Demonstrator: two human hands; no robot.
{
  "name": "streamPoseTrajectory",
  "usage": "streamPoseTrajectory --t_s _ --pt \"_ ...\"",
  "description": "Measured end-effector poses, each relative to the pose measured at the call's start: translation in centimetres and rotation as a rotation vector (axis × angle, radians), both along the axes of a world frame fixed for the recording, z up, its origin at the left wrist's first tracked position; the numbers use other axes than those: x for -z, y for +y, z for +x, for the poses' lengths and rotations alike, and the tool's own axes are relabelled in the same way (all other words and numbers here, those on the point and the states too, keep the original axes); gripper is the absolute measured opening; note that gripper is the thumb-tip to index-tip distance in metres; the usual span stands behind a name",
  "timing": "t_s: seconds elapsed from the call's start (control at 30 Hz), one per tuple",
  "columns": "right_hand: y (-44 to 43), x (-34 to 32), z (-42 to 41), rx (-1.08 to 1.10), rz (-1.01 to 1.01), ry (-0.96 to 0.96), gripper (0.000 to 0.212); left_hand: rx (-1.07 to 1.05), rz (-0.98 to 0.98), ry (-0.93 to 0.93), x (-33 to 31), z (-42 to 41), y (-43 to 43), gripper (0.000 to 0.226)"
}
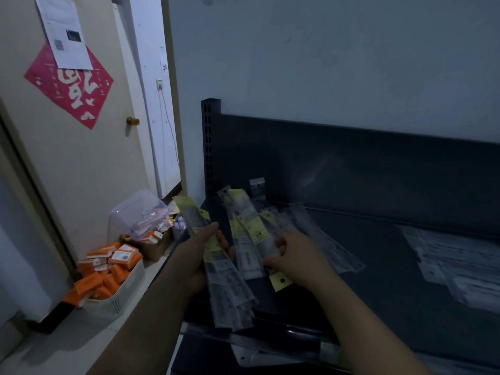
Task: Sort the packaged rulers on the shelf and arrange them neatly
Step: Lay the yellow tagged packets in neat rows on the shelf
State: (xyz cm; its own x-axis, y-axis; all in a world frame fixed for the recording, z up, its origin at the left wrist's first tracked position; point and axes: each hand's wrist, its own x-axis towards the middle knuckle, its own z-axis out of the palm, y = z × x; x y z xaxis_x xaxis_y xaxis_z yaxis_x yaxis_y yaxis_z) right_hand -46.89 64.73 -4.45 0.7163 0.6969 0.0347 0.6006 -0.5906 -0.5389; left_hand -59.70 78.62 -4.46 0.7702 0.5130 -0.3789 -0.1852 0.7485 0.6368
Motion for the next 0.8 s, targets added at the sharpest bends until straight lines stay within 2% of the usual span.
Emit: streamPoseTrajectory --t_s 0.13,0.2,0.27,0.33,0.4,0.5,0.6,0.67,0.73,0.8 --pt "-0.6 -0.3 0.9 -0.002 0.187 0.174 0.015 0.003 0.006 -0.010 -0.3 -0.2 0.0 0.017" --pt "-1.6 -1.2 1.4 0.010 0.338 0.369 0.011 -0.007 0.004 -0.022 -0.6 -0.3 0.0 0.021" --pt "-2.9 -2.3 2.0 -0.023 0.463 0.641 0.009 -0.012 0.017 -0.043 -0.8 -0.2 0.2 0.026" --pt "-4.1 -3.1 2.8 -0.061 0.455 0.776 0.015 -0.022 0.037 -0.068 -0.9 -0.2 0.8 0.032" --pt "-5.1 -3.7 3.5 -0.094 0.382 0.799 0.019 -0.031 0.076 -0.078 -1.2 -0.1 1.4 0.039" --pt "-6.3 -4.2 4.3 -0.112 0.312 0.735 0.021 -0.058 0.198 -0.041 -1.9 -0.1 2.1 0.050" --pt "-6.6 -4.2 5.2 0.011 0.460 0.737 0.027 0.156 0.144 -0.058 -2.4 -0.3 1.9 0.038" --pt "-6.0 -4.0 5.2 0.065 0.595 0.762 0.022 0.316 0.104 -0.043 -2.3 -0.2 1.2 0.028" --pt "-4.7 -3.8 4.5 0.070 0.685 0.791 0.015 0.378 0.211 0.055 -2.0 0.4 0.3 0.025" --pt "-3.0 -3.7 3.7 0.052 0.728 0.802 0.019 0.414 0.327 0.169 -1.8 0.8 -0.9 0.036"
